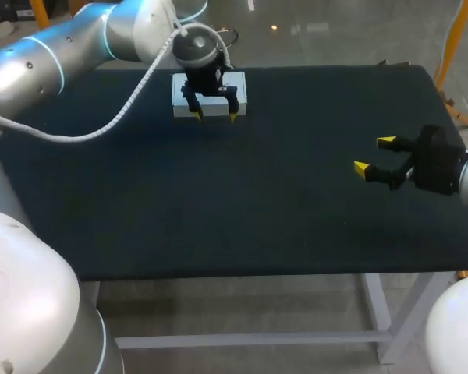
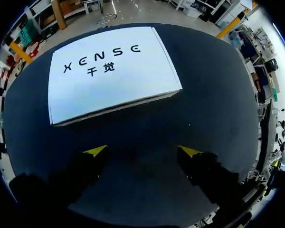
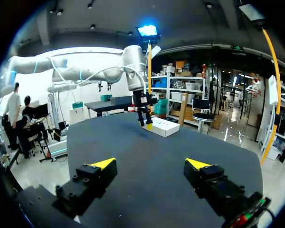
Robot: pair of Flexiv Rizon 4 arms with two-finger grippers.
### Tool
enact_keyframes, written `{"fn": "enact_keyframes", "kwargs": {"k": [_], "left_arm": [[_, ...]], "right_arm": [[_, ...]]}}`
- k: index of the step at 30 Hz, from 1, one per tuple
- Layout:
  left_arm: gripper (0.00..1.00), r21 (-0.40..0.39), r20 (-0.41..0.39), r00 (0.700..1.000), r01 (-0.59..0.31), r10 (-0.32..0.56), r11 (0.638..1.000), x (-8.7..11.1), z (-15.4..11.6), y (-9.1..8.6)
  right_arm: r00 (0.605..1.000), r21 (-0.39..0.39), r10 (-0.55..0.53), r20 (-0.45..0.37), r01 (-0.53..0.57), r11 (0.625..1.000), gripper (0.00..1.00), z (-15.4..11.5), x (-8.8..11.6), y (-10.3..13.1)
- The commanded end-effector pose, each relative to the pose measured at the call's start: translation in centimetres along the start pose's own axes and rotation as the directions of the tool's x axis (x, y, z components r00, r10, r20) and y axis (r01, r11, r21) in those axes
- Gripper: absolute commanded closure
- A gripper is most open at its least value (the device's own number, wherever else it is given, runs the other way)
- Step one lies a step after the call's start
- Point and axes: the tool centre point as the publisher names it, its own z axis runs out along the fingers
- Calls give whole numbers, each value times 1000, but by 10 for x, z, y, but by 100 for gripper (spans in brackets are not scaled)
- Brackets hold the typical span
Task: Assemble the packaging by folding the flat box into shape, placing the metal phone stand inside, and closing the box properly
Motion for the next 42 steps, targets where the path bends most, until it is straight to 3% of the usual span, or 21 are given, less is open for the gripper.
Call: {"fn": "enact_keyframes", "kwargs": {"k": [1,12,17,25,42], "left_arm": [[0,358,-29,998,-35,48,933,-5,-42,98],[0,462,-175,974,-48,144,886,-17,-58,148],[0,519,-191,965,-57,180,853,-20,-60,164],[0,594,-249,922,-95,295,799,-26,-66,176],[0,724,-201,832,-230,518,650,-35,-79,199]], "right_arm": [[1000,-4,-1,0,1,1000,0,0,0,-1],[1000,-4,-1,0,1,1000,0,0,0,-1],[1000,-4,-1,0,1,1000,0,0,0,-1],[1000,-4,-1,0,1,1000,0,0,0,-1],[1000,-4,-1,0,1,1000,0,0,0,-1]]}}
